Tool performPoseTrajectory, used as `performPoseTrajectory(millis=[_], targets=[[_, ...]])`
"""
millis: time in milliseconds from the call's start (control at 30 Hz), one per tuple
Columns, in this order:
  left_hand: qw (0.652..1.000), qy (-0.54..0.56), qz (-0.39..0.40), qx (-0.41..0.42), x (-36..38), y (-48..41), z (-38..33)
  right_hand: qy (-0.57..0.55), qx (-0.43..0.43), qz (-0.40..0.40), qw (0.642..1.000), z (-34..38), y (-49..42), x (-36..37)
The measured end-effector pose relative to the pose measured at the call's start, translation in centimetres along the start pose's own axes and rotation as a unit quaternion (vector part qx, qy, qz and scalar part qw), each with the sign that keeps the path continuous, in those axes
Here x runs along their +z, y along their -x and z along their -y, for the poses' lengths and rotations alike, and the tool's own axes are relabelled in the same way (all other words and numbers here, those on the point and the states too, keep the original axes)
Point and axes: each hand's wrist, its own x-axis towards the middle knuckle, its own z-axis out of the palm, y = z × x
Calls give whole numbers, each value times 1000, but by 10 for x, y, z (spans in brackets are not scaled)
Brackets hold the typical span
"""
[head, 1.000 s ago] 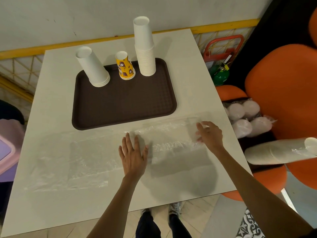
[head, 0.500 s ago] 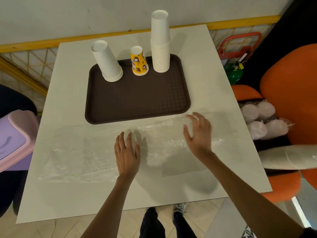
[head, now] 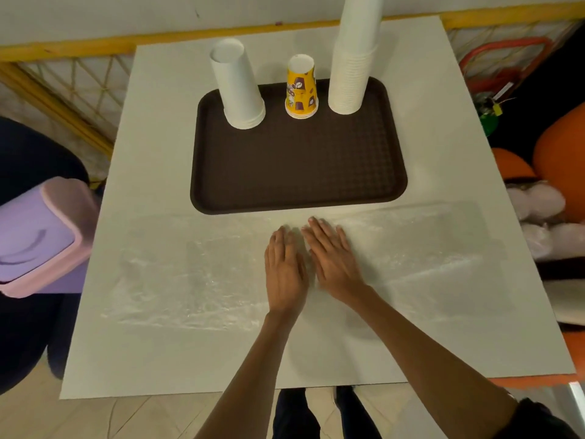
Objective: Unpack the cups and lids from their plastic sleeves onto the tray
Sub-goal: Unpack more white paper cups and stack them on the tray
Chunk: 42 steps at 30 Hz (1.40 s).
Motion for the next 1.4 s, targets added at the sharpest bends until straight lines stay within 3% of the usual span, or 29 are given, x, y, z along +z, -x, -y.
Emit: performPoseTrajectory(millis=[167, 367, 500, 600, 733, 867, 1167, 1400], targets=[[987, -155, 9, 33, 15, 2, 17, -18, -12, 0, 1000, -10, 3, 2], [978, -207, 22, 22, 14, 1, 15, -13, 64, 27, 997, -70, 20, -12], [984, -176, 30, -8, 11, 0, 4, -48, 55, 16, 997, -96, 33, -21], [989, -134, -8, -55, 10, -6, -25, -86, 55, -40, 994, -100, 38, -35], [999, -26, -36, 8, 29, -5, -76, -75, 83, -106, 988, -114, 44, -44], [996, 41, -16, 80, 61, -5, -115, -40, 89, -94, 991, -137, 53, -43], [977, -153, 52, 143, 106, -5, -106, -24, 90, -47, 995, -169, 58, -27], [969, -204, 82, 109, 105, -4, -113, -9, 182, -10, 983, -172, 58, -29]])
